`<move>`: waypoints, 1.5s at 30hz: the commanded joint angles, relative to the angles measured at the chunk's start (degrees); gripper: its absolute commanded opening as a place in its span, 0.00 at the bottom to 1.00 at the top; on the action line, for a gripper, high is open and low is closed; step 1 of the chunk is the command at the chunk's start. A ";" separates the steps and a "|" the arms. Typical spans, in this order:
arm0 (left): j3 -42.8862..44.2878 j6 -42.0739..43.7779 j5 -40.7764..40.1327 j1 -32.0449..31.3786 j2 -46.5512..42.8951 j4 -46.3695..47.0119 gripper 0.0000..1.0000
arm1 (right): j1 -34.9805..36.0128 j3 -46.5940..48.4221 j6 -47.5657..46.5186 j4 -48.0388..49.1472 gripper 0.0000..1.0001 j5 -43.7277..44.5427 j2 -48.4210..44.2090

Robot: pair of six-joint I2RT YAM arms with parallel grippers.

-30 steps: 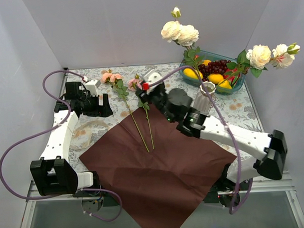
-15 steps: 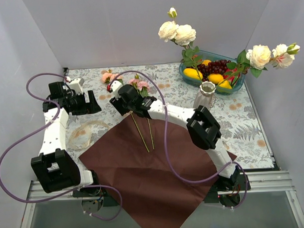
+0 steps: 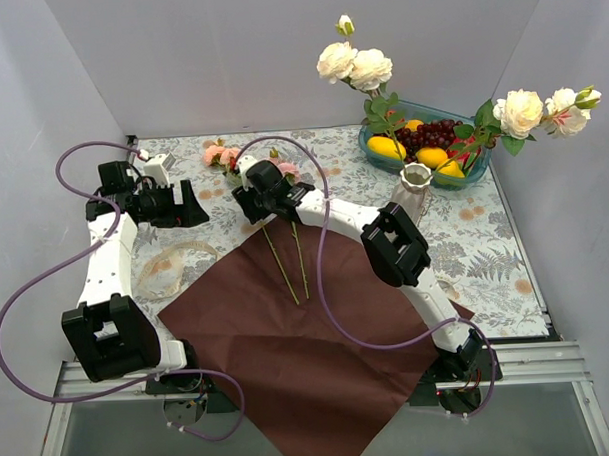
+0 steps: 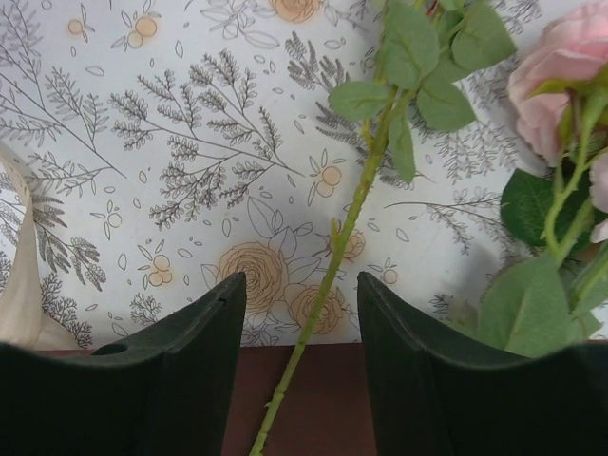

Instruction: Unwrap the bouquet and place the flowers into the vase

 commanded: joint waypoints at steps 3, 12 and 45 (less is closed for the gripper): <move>1.51 0.90 4.40 0.19 0.99 -0.43 0.84 | 0.48 2.23 1.64 0.04 0.57 -1.52 2.96; 2.48 2.57 6.60 0.28 -0.50 -3.32 0.85 | 0.39 -0.05 2.26 0.92 0.57 0.94 4.28; 7.58 5.12 9.32 0.28 -8.23 -12.56 0.85 | 0.39 7.69 0.33 4.69 0.01 7.09 -16.54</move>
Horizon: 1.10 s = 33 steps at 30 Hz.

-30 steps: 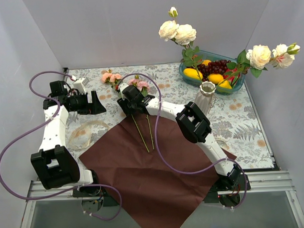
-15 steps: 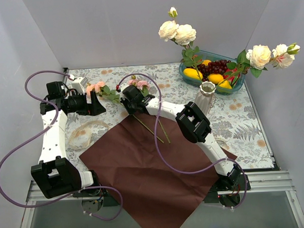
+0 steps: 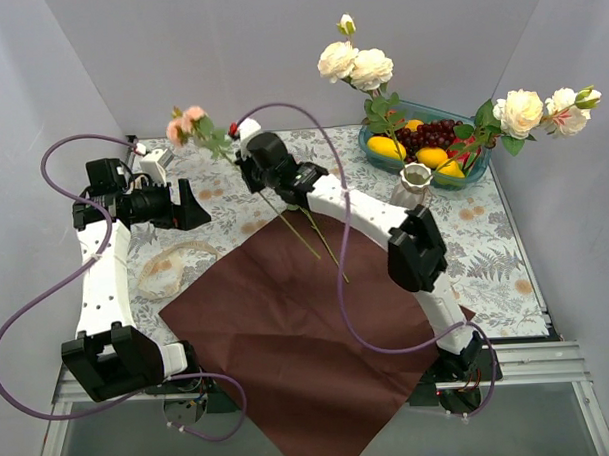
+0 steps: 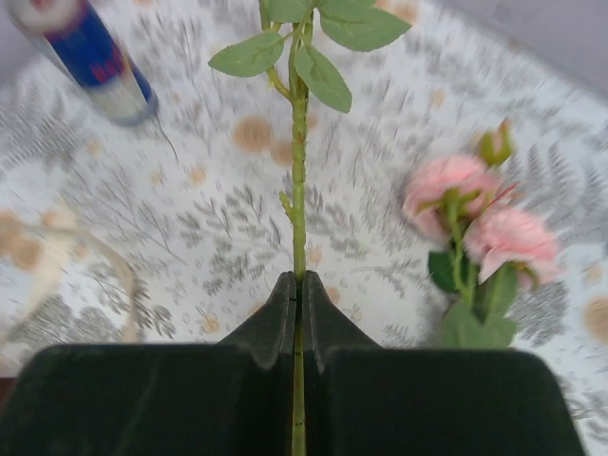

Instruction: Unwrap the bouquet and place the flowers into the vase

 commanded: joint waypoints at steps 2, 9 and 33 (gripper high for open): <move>2.33 2.04 2.42 0.19 -3.40 -3.80 0.85 | 0.11 0.22 -2.98 10.08 0.01 4.45 -17.07; 2.69 2.66 3.30 0.19 -3.76 -4.94 0.85 | 0.28 -9.97 -6.76 18.87 0.01 8.67 -32.97; 1.72 5.38 5.58 0.19 -2.79 -4.68 0.84 | -0.07 -47.86 -51.75 68.71 0.01 15.63 -69.03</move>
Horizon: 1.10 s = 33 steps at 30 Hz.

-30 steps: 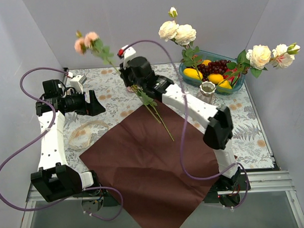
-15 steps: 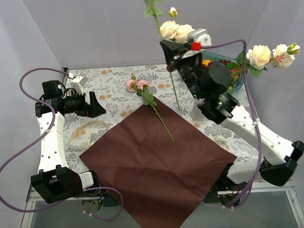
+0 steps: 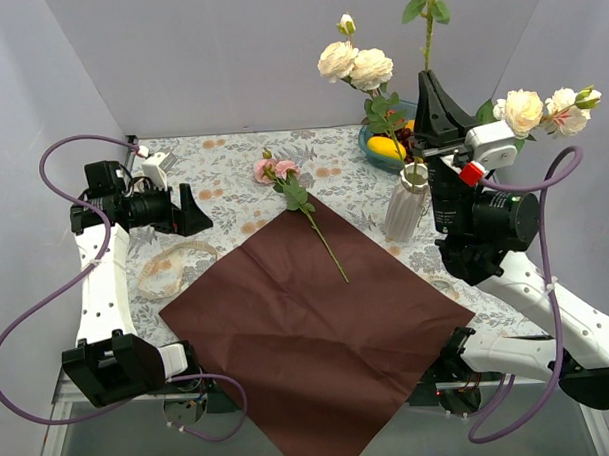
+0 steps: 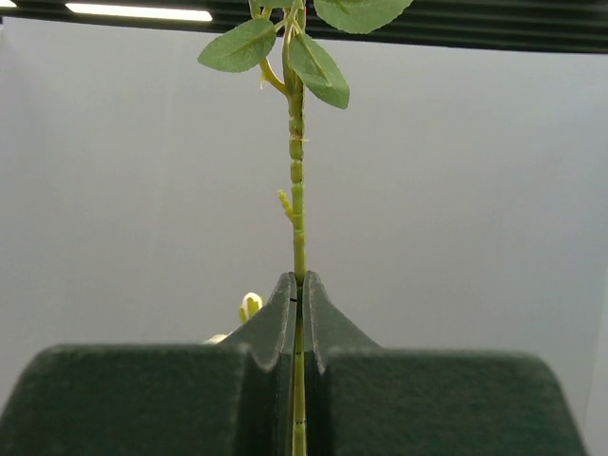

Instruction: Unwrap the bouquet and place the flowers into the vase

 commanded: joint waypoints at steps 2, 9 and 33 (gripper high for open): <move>1.72 2.28 3.49 0.19 -0.15 -0.40 0.84 | -1.16 -1.79 -11.15 11.82 0.01 0.30 1.48; 1.81 1.84 3.57 0.19 0.21 1.88 0.84 | -9.41 -4.08 -7.38 17.71 0.01 0.65 4.99; 8.58 5.36 4.81 0.28 8.03 -1.54 0.84 | -20.59 -9.61 4.04 28.52 0.01 -1.37 12.82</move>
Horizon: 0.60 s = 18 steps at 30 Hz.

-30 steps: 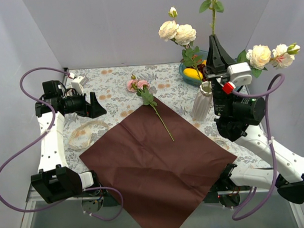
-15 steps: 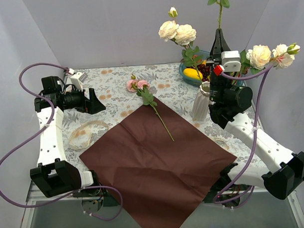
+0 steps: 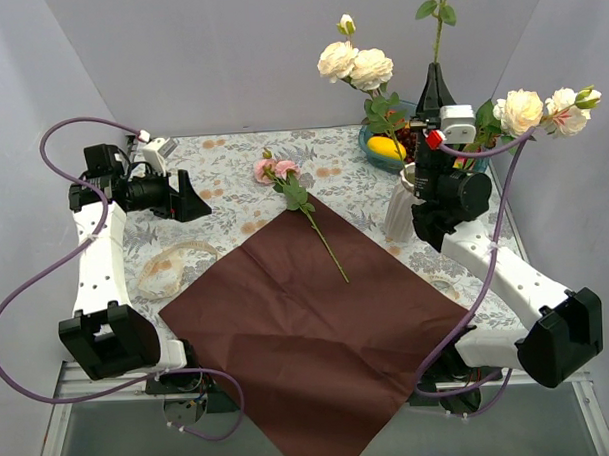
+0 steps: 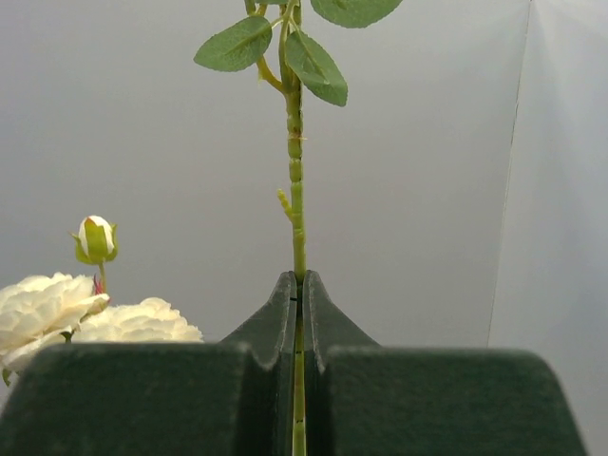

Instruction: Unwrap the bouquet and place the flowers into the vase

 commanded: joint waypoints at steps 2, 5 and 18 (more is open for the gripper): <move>1.52 1.95 1.09 0.19 0.92 -0.93 0.84 | -2.25 -1.64 3.65 6.89 0.01 -1.24 1.68; 1.70 2.22 1.18 0.19 1.72 -1.11 0.84 | -2.87 -2.60 4.19 7.86 0.01 -1.86 2.56; 4.25 2.74 2.23 0.19 4.36 -1.37 0.84 | -4.01 -7.00 7.00 6.64 0.16 -0.62 2.39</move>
